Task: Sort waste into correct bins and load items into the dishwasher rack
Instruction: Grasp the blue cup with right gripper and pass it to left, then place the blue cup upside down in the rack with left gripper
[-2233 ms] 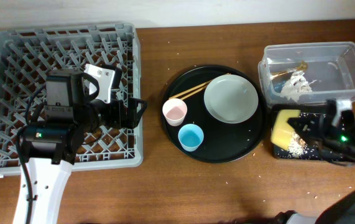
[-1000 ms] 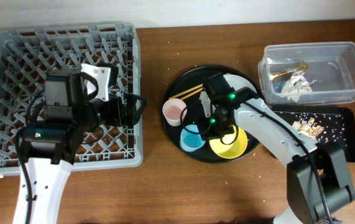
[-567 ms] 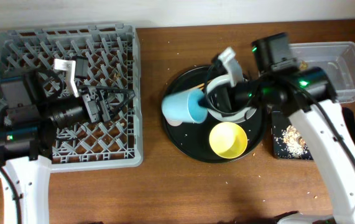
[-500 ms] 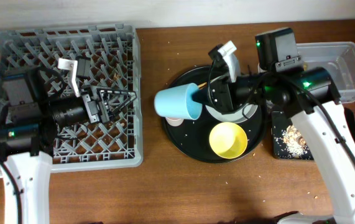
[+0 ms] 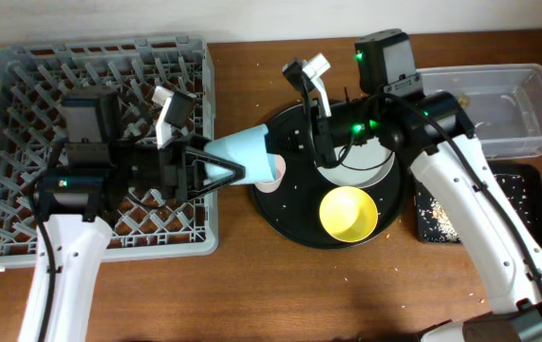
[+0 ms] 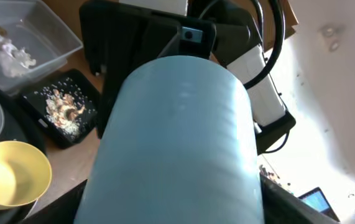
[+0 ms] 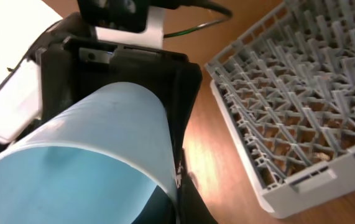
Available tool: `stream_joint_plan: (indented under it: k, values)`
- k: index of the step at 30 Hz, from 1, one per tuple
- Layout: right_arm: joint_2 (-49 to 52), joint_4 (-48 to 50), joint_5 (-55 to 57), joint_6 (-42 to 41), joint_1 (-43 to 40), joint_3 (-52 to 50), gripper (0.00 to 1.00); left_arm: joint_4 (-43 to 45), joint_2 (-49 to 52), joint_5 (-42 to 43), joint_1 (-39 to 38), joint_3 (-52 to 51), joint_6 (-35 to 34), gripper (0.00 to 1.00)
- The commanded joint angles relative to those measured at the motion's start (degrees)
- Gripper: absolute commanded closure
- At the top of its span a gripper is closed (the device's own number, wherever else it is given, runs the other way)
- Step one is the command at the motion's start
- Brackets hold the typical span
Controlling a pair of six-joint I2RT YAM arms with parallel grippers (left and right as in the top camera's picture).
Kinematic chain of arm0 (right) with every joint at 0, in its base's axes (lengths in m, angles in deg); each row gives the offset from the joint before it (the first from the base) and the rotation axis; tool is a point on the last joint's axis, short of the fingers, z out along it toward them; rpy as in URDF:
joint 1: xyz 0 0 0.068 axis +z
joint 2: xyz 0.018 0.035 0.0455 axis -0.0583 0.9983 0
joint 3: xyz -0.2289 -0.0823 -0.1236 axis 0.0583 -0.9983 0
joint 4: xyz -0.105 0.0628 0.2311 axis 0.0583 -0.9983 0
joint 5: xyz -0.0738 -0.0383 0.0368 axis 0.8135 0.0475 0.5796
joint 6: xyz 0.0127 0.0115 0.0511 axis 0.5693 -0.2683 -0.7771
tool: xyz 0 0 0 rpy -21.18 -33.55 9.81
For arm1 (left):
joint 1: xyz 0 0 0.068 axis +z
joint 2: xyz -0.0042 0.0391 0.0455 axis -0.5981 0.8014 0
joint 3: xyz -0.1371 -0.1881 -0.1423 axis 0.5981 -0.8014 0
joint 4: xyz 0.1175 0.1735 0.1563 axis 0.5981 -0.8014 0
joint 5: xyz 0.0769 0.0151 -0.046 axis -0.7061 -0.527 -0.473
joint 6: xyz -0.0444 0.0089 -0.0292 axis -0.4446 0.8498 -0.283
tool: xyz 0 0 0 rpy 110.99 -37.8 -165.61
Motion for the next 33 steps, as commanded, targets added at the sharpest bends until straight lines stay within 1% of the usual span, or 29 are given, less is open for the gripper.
stream_joint_plan:
  k: [1, 5, 6, 7, 11, 12, 13, 15, 16, 17, 18, 20, 21, 23, 24, 25, 27, 28, 29, 30, 32, 33]
  values:
    - [0.6, 0.2, 1.2, -1.5, 0.7, 0.2, 0.96, 0.7, 0.1, 2.0, -1.2, 0.8, 0.4, 0.31]
    - [0.6, -1.5, 1.2, -1.5, 0.7, 0.2, 0.96, 2.0, 0.1, 0.8, -1.2, 0.8, 0.4, 0.31]
    - [0.6, -1.9, 1.2, -1.5, 0.7, 0.2, 0.96, 2.6, 0.1, 1.0, -1.2, 0.8, 0.3, 0.19]
    - [0.6, -2.1, 1.2, -1.5, 0.7, 0.2, 0.96, 3.3, 0.1, 1.4, -1.2, 0.8, 0.3, 0.15]
    - [0.6, -2.2, 1.2, -1.5, 0.7, 0.2, 0.96, 4.3, 0.1, 1.6, -1.2, 0.8, 0.3, 0.14]
    - [0.6, -2.2, 1.2, -1.5, 0.7, 0.2, 0.96, 4.3, 0.1, 1.6, -1.2, 0.8, 0.3, 0.15]
    - [0.6, -2.2, 1.2, -1.5, 0.7, 0.2, 0.96, 4.3, 0.1, 1.6, -1.2, 0.8, 0.3, 0.20]
    - [0.6, -2.3, 1.2, -1.5, 0.7, 0.2, 0.96, 4.3, 0.1, 1.3, -1.2, 0.8, 0.3, 0.34]
    - [0.6, -2.3, 1.2, -1.5, 0.6, 0.2, 0.96, 4.3, 0.1, 1.3, -1.1, 0.8, 0.3, 0.37]
    - [0.6, -2.3, 1.2, -1.5, 0.4, 0.2, 0.89, 4.3, 0.1, 0.6, -0.9, 0.8, 0.3, 0.41]
    - [0.5, -2.3, 1.2, -1.6, -0.5, 0.2, 0.67, 4.3, 0.1, -2.3, 0.2, 0.8, -1.0, 0.44]
    - [0.1, -3.1, 2.2, -2.3, -3.0, 0.3, 0.56, 4.3, 0.1, -6.0, 1.9, 0.8, -1.2, 0.45]
    - [-0.6, -4.9, 5.7, -3.5, -5.4, 0.3, 0.51, 4.3, 0.1, -8.2, 3.3, 0.8, -1.6, 0.45]
    - [-1.9, -10.2, 13.8, -5.8, -9.1, 0.3, 0.47, 3.4, 0.1, -11.7, 7.7, 0.8, -3.3, 0.48]
    - [-2.4, -13.4, 17.2, -5.8, -10.2, 0.3, 0.47, 2.1, 0.1, -13.6, 10.0, 0.8, -3.3, 0.48]
    - [-2.6, -15.9, 20.0, -5.8, -10.6, 0.3, 0.46, -0.1, 0.1, -17.1, 12.2, 0.8, -3.3, 0.48]
    - [-2.8, -20.6, 26.1, -5.7, -10.5, 0.3, 0.46, -6.6, 0.1, -29.9, 16.3, 0.8, -2.7, 0.48]
    - [-2.8, -22.4, 28.3, -5.7, -10.1, 0.3, 0.46, -10.0, 0.1, -38.0, 17.7, 0.8, -2.6, 0.49]
    - [-2.8, -23.8, 29.8, -5.0, -9.6, 0.3, 0.46, -14.4, 0.1, -48.7, 19.4, 0.8, -2.6, 0.49]
    - [-2.8, -24.4, 30.4, -4.4, -9.1, 0.3, 0.46, -17.3, 0.1, -56.3, 20.4, 0.8, -2.6, 0.49]
    - [-2.8, -24.9, 31.0, -4.4, -8.7, 0.3, 0.46, -21.9, 0.1, -73.5, 22.6, 0.8, -3.1, 0.49]
    - [-2.8, -24.8, 31.4, -4.4, -8.6, 0.3, 0.46, -23.5, 0.1, -80.4, 23.9, 0.8, -3.1, 0.49]
